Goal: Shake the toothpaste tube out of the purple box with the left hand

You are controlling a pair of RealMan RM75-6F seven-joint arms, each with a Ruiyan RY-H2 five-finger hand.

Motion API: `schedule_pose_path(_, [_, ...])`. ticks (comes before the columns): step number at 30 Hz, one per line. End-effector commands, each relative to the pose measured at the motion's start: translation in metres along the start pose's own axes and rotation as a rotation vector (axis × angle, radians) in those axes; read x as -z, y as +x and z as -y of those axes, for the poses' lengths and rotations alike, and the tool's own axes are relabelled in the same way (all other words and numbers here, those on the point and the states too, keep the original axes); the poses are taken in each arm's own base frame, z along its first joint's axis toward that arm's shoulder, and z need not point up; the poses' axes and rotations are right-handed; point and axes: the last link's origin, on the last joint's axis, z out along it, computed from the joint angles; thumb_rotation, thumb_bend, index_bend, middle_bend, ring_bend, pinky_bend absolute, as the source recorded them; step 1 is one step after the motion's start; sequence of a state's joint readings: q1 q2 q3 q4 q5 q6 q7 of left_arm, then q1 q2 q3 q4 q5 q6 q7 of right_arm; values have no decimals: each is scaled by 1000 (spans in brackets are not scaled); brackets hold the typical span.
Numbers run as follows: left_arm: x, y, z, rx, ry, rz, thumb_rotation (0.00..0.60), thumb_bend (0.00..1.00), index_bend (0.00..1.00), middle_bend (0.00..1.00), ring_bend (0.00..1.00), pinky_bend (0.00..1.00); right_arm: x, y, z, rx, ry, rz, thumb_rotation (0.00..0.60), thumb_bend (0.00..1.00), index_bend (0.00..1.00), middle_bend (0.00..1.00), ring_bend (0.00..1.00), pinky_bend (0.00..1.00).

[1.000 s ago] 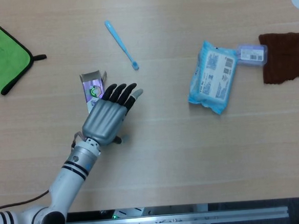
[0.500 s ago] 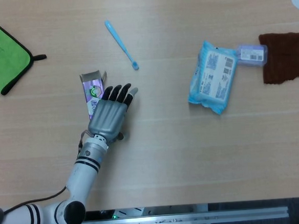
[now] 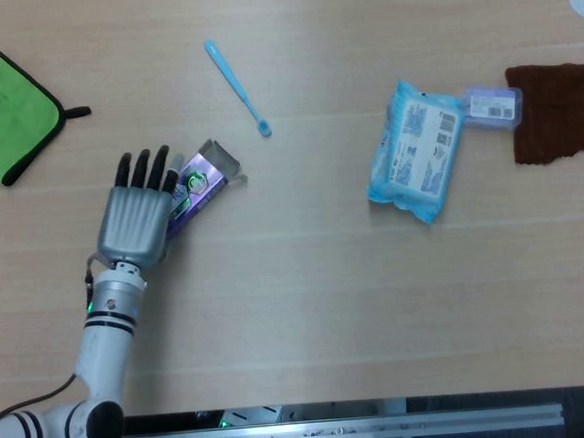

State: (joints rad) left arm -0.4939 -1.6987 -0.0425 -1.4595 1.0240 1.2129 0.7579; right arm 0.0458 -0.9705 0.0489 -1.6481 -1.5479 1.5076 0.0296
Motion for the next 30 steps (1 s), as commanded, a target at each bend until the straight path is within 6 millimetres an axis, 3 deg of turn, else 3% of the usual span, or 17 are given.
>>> schedule_pose_path(1, [9, -1, 20, -8, 35, 21, 600, 162, 0, 0, 0, 68, -2, 1, 4, 2, 11, -1, 600, 276, 393, 396, 375, 436])
schedule_pose_path(8, [11, 2, 33, 117, 34, 121, 600, 162, 0, 11, 2, 68, -2, 1, 10, 5, 17, -1, 600, 276, 393, 396, 375, 436])
schedule_pose_path(15, [2, 2, 29, 121, 22, 108, 600, 163, 19, 86, 62, 98, -1, 3, 9, 8, 10, -2, 600, 275, 393, 396, 375, 436])
schedule_pose_path(22, [-4, -5, 24, 110, 28, 125, 600, 162, 116, 176, 166, 217, 1, 3, 6, 4, 2, -2, 600, 275, 393, 396, 375, 436])
schedule_pose_path(30, [-9, -12, 26, 69, 45, 102, 600, 163, 257, 301, 280, 423, 1, 2, 6, 2, 5, 0, 600, 276, 393, 396, 375, 436])
